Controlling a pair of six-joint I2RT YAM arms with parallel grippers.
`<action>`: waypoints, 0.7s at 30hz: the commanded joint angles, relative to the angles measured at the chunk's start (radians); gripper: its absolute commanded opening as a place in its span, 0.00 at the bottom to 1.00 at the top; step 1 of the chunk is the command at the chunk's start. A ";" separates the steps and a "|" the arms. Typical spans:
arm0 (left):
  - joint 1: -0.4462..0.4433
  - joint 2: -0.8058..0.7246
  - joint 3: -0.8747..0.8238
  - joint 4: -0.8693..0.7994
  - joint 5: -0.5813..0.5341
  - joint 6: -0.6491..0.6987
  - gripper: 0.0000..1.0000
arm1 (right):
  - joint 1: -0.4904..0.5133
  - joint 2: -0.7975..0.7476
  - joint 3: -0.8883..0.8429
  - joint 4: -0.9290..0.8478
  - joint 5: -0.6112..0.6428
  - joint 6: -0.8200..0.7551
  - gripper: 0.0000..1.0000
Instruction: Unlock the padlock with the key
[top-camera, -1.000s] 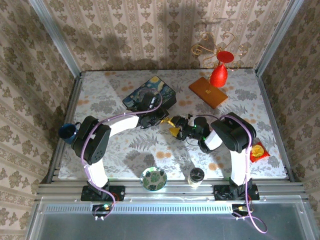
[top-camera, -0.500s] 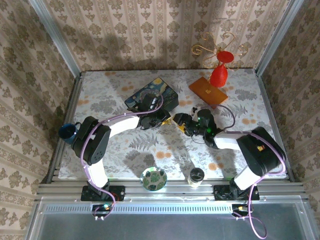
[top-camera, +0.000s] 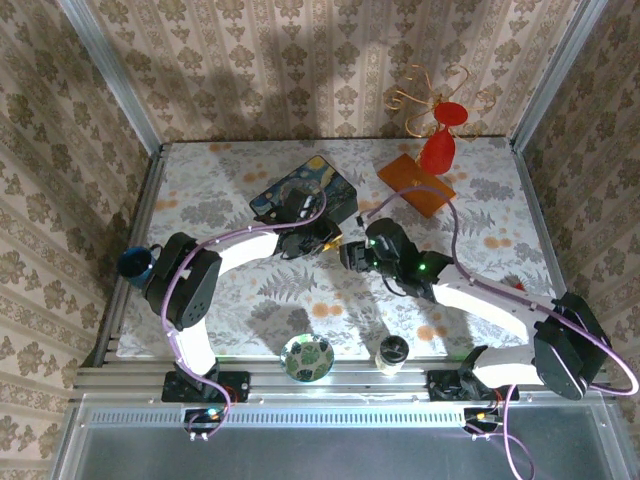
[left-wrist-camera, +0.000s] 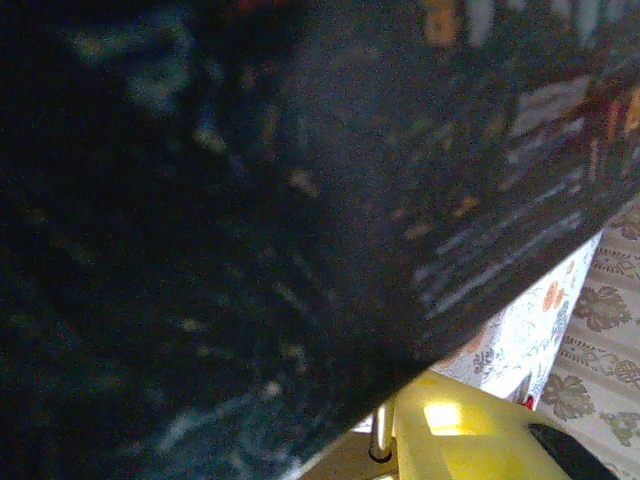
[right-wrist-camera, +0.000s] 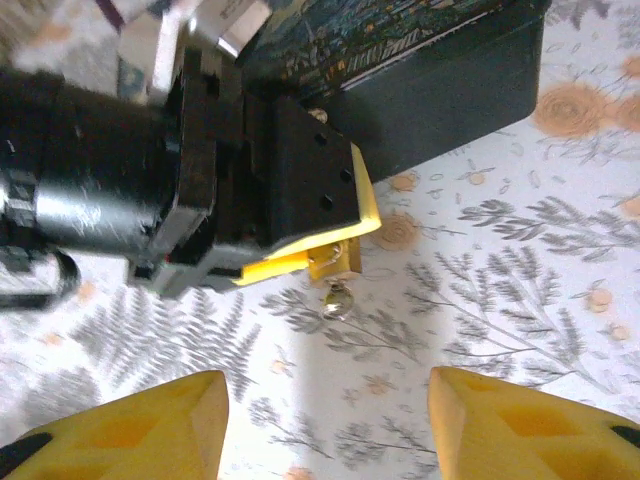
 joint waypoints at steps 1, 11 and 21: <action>-0.005 -0.027 0.032 0.037 0.031 -0.003 0.00 | 0.024 0.064 0.072 -0.131 0.158 -0.157 0.54; 0.002 -0.027 0.032 0.030 0.043 -0.007 0.00 | 0.046 0.178 0.112 -0.074 0.096 -0.213 0.42; 0.011 -0.024 0.064 -0.043 0.061 0.009 0.00 | 0.089 0.219 0.095 -0.017 0.174 -0.407 0.43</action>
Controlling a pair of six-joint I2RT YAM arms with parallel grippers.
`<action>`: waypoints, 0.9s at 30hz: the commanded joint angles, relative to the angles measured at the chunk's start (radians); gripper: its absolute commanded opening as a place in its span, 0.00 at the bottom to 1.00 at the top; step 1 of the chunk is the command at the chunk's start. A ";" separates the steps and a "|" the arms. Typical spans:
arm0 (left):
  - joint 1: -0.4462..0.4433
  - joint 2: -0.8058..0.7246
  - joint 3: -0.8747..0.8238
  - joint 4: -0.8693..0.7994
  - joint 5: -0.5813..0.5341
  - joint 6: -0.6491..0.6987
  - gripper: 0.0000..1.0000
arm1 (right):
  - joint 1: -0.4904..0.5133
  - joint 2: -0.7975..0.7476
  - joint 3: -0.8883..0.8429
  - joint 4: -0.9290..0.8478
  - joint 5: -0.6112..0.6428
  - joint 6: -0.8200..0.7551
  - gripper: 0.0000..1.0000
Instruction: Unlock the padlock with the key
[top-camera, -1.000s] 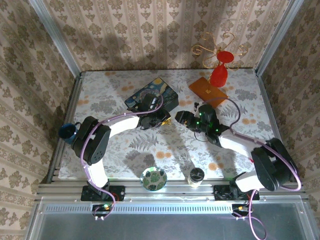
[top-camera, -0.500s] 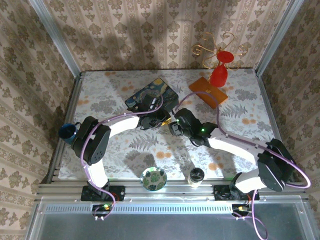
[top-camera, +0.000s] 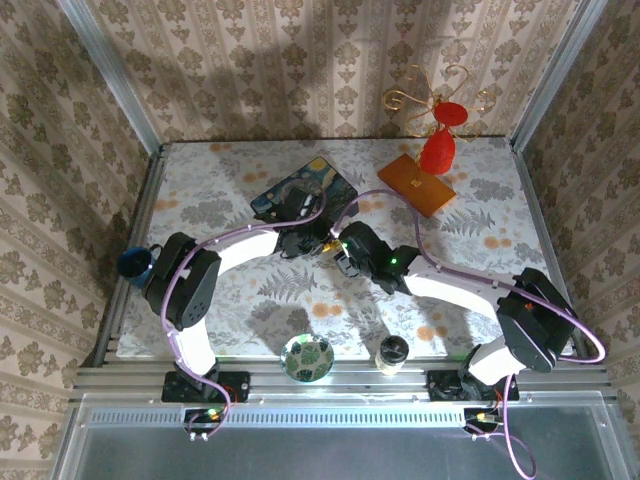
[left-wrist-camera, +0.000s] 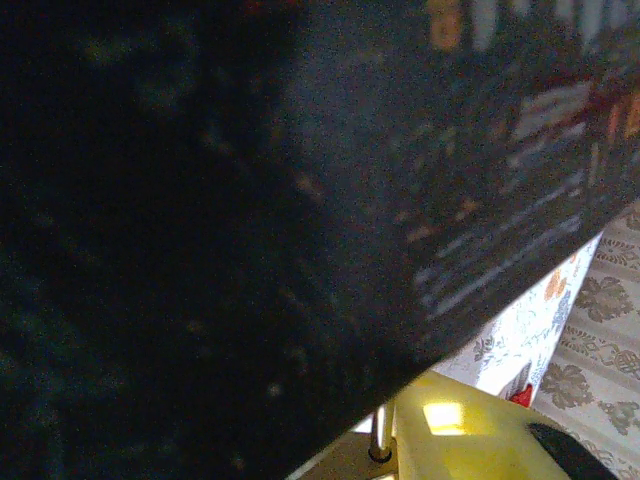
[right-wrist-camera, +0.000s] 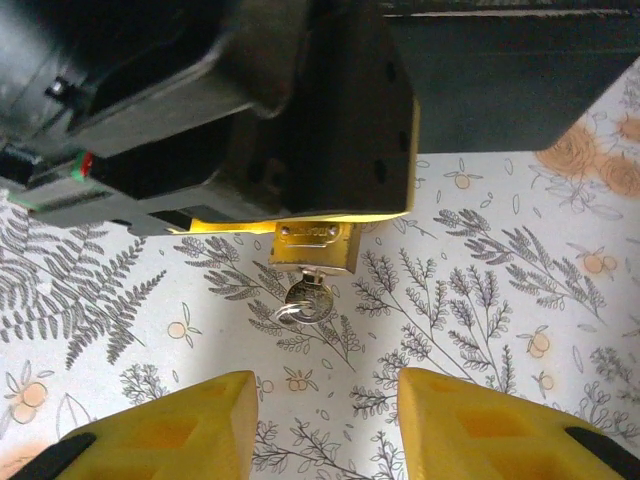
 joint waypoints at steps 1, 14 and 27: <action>0.010 -0.023 0.042 0.005 0.035 0.011 0.00 | 0.026 0.035 0.002 0.034 0.070 -0.105 0.43; 0.012 -0.020 0.031 0.017 0.035 0.006 0.00 | -0.031 -0.005 -0.028 0.087 -0.175 0.079 0.43; 0.012 -0.015 0.032 0.032 0.043 -0.003 0.00 | -0.214 -0.017 -0.173 0.369 -0.660 0.602 0.36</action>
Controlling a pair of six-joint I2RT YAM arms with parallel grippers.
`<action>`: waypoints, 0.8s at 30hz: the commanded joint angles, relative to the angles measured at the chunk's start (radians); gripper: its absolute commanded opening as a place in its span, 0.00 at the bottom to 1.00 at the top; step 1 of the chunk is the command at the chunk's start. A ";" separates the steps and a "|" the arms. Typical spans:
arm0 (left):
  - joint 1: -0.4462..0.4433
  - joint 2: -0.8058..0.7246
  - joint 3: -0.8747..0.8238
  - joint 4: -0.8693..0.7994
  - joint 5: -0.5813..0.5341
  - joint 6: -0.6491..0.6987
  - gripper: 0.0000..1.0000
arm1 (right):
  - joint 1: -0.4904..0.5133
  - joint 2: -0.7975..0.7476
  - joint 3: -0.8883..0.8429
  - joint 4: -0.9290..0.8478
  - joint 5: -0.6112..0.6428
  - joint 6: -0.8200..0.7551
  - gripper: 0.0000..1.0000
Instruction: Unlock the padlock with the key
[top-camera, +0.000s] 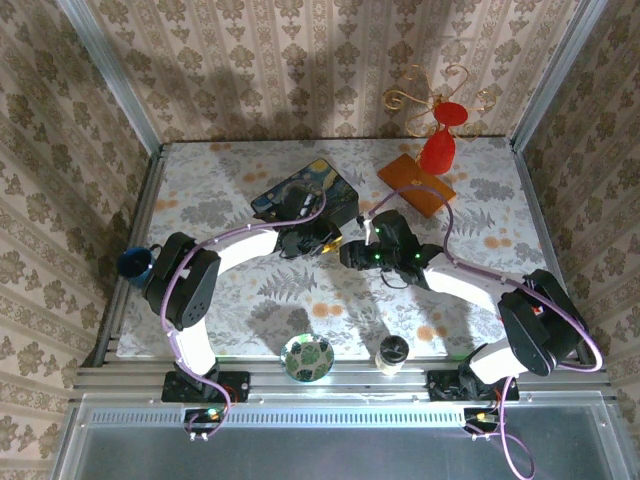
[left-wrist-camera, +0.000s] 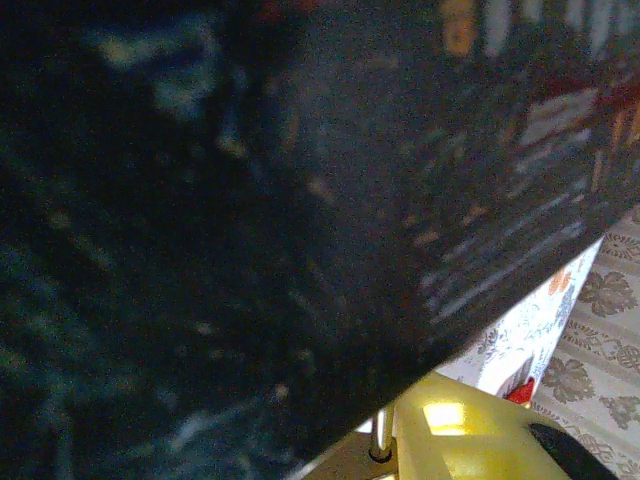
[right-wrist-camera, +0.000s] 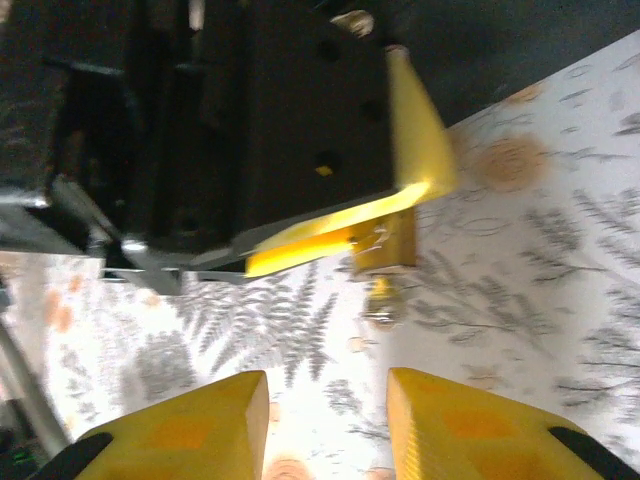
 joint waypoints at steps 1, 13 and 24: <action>0.007 -0.017 0.029 0.050 0.029 -0.004 0.00 | 0.006 0.023 -0.015 0.086 -0.060 0.125 0.36; 0.005 -0.012 0.023 0.063 0.033 -0.009 0.00 | 0.005 0.005 -0.029 0.031 0.096 0.128 0.30; 0.005 -0.014 0.014 0.074 0.039 -0.010 0.00 | -0.014 0.079 -0.020 0.118 0.064 0.173 0.24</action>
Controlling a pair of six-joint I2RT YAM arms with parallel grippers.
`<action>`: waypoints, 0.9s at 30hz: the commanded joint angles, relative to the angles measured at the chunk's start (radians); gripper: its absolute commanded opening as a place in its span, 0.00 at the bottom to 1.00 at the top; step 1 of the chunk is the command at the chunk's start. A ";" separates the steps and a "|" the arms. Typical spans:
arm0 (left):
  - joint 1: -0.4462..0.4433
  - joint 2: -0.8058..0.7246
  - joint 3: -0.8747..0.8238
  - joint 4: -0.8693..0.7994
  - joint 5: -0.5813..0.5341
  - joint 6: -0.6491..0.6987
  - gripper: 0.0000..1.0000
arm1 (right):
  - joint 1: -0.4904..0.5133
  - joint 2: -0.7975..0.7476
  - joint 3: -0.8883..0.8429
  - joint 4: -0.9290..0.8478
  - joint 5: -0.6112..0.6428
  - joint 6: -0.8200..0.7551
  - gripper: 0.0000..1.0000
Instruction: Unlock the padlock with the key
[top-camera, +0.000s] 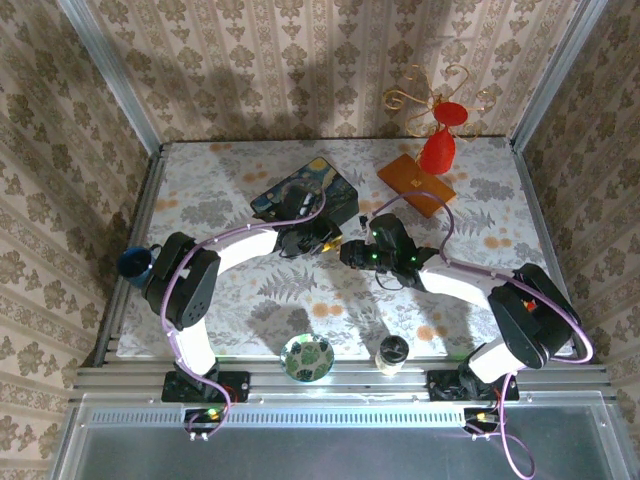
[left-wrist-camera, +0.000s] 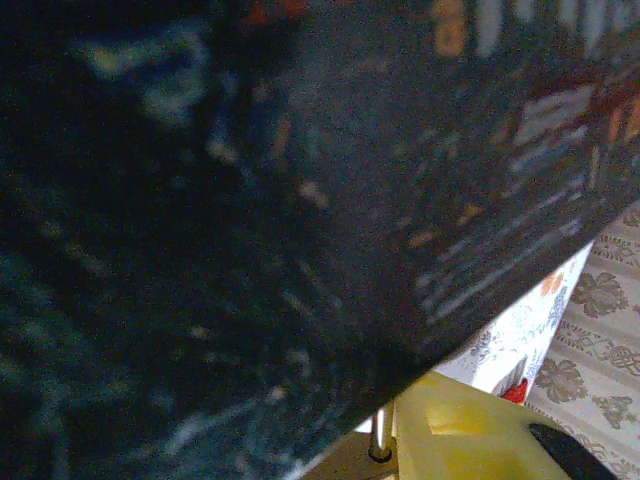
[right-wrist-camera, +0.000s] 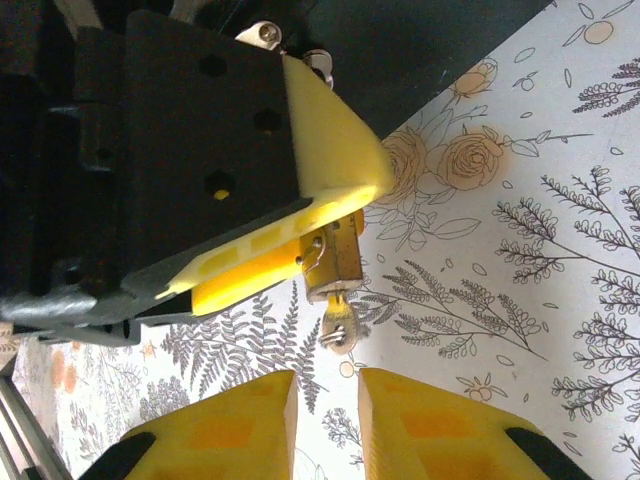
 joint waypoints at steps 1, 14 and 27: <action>0.005 -0.016 0.014 0.059 0.037 -0.007 0.00 | -0.014 0.041 -0.003 0.066 -0.020 0.041 0.23; 0.006 -0.014 0.002 0.071 0.040 -0.010 0.00 | -0.041 0.102 -0.009 0.185 -0.087 0.105 0.21; 0.006 -0.015 -0.001 0.093 0.040 -0.020 0.00 | -0.049 0.132 -0.043 0.255 -0.113 0.154 0.15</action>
